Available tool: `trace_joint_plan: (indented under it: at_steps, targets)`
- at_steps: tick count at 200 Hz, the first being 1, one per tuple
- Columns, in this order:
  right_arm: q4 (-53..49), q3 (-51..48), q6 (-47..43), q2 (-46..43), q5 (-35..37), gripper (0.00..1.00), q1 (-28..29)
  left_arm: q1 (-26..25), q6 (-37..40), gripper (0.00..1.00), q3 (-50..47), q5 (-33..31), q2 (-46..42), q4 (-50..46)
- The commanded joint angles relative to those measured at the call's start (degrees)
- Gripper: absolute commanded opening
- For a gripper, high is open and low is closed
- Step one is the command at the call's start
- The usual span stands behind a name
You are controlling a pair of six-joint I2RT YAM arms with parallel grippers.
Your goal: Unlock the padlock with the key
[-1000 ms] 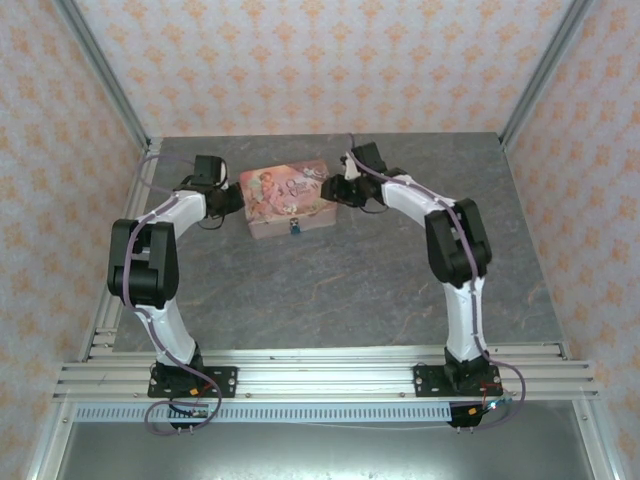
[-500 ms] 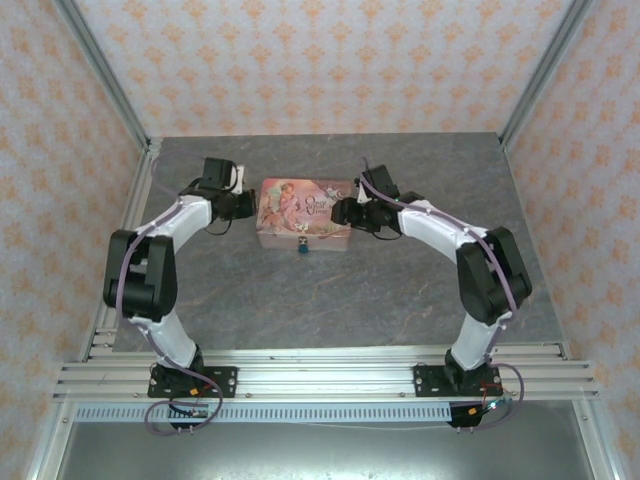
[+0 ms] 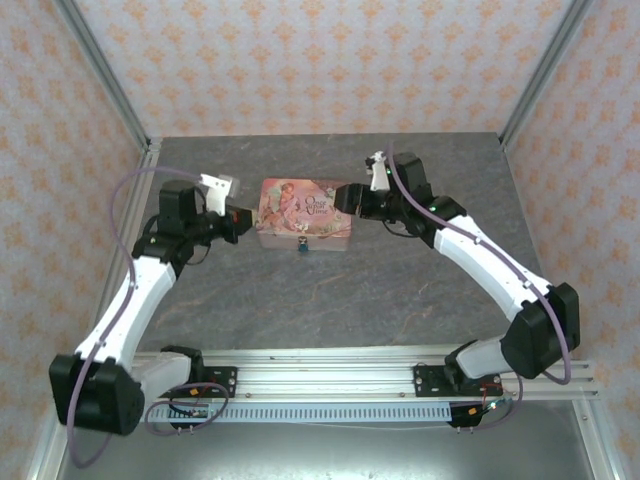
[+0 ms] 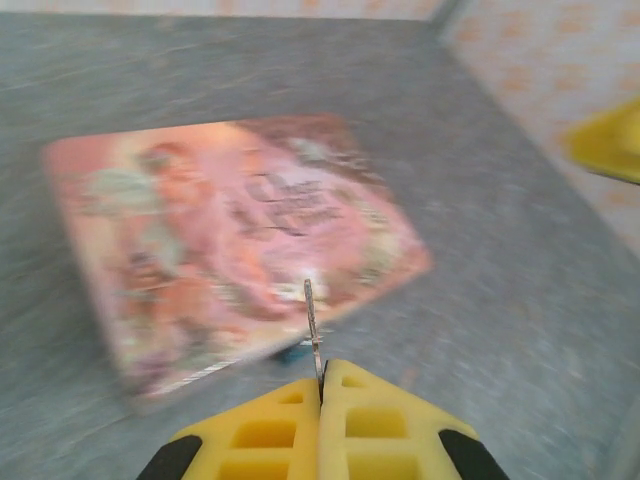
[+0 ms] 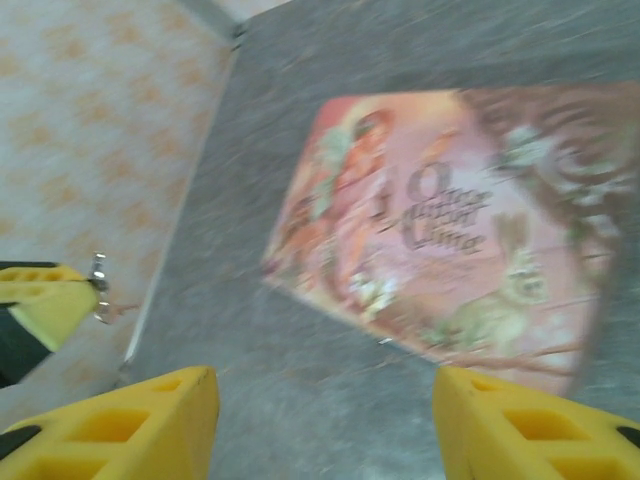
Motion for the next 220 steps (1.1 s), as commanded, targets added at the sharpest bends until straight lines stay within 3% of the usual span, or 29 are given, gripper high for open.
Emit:
trace_joint_plan:
  at_steps: [1,54,109,148,220]
  targets:
    - [3.0,-0.7,-0.8,-1.6,-10.4,0.59,3.5,-2.0,1.9,0.00,-3.2,12.0,-5.1,6.2]
    - [18.2,-5.1,7.1,-2.8,-18.9,0.58,6.7,-4.4,2.8,0.00,-4.0,23.2,-6.6,6.0]
    - [24.5,-8.5,10.2,-2.4,-19.3,0.54,8.2,-7.2,5.1,0.00,-2.0,25.7,-3.7,-0.3]
    - [26.8,-9.0,9.8,-1.6,-22.4,0.48,10.2,-7.4,2.7,0.00,-1.6,26.8,-3.3,1.1]
    - [28.6,-9.0,9.8,-0.6,-25.6,0.31,11.3,-7.4,2.1,0.00,0.9,28.9,-2.8,0.6]
